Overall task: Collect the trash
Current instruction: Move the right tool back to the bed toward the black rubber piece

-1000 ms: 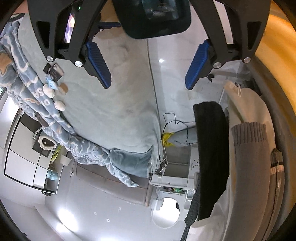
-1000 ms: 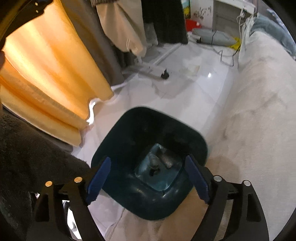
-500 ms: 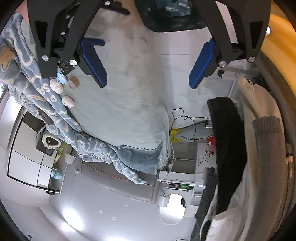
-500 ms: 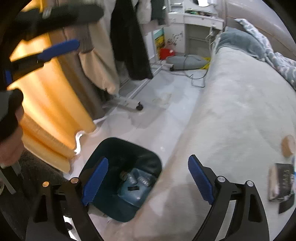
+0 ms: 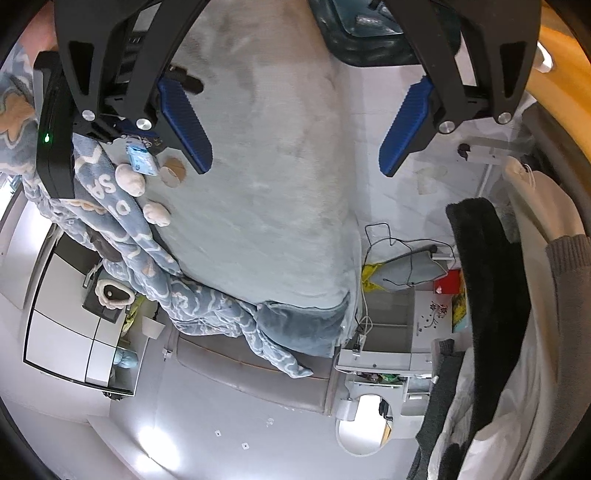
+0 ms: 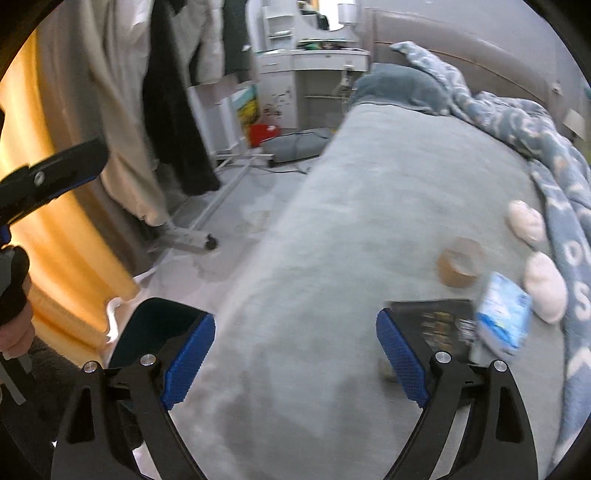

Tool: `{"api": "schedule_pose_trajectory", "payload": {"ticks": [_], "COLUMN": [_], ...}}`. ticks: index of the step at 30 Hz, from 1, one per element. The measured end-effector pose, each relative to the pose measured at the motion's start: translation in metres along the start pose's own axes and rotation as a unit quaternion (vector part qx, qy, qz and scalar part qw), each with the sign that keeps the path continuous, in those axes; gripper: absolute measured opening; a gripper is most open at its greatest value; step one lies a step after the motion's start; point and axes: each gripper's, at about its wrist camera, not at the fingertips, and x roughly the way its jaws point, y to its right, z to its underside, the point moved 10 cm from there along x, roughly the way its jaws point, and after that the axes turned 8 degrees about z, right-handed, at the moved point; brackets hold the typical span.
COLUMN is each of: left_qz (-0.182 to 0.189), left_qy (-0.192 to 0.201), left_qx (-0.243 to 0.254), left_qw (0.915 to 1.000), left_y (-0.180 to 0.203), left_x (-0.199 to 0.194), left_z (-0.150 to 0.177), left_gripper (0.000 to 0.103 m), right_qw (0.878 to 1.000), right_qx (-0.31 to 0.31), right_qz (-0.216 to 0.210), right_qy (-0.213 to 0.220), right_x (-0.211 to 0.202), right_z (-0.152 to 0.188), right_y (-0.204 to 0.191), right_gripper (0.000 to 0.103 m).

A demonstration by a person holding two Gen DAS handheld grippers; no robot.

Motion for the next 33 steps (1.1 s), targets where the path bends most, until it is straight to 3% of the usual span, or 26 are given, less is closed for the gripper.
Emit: {"api": "schedule_pose_trajectory", "payload": {"ticks": [15, 23, 27, 33], "left_qz": [0.027, 0.046, 0.055, 0.066], "left_qy": [-0.035, -0.054, -0.061, -0.075], "left_qx": [-0.002, -0.007, -0.007, -0.003], "left_qw": [0.9990, 0.9975, 0.9966, 0.9950], "left_y": [0.041, 0.064, 0.076, 0.095], "left_x": [0.031, 0.048, 0.055, 0.067], "left_z": [0.016, 0.026, 0.030, 0.040], "left_gripper": [0.093, 0.094, 0.094, 0.094], "right_qw": [0.997, 0.996, 0.997, 0.997], "right_qx": [0.041, 0.035, 0.042, 0.057], "right_qz": [0.067, 0.066, 0.048, 0.039], "right_qy": [-0.008, -0.049, -0.046, -0.044], "right_x": [-0.005, 0.013, 0.014, 0.012], "right_z": [0.031, 0.057, 0.060, 0.061], "right_y": [0.094, 0.116, 0.118, 0.127], "right_gripper": [0.090, 0.090, 0.089, 0.070]}}
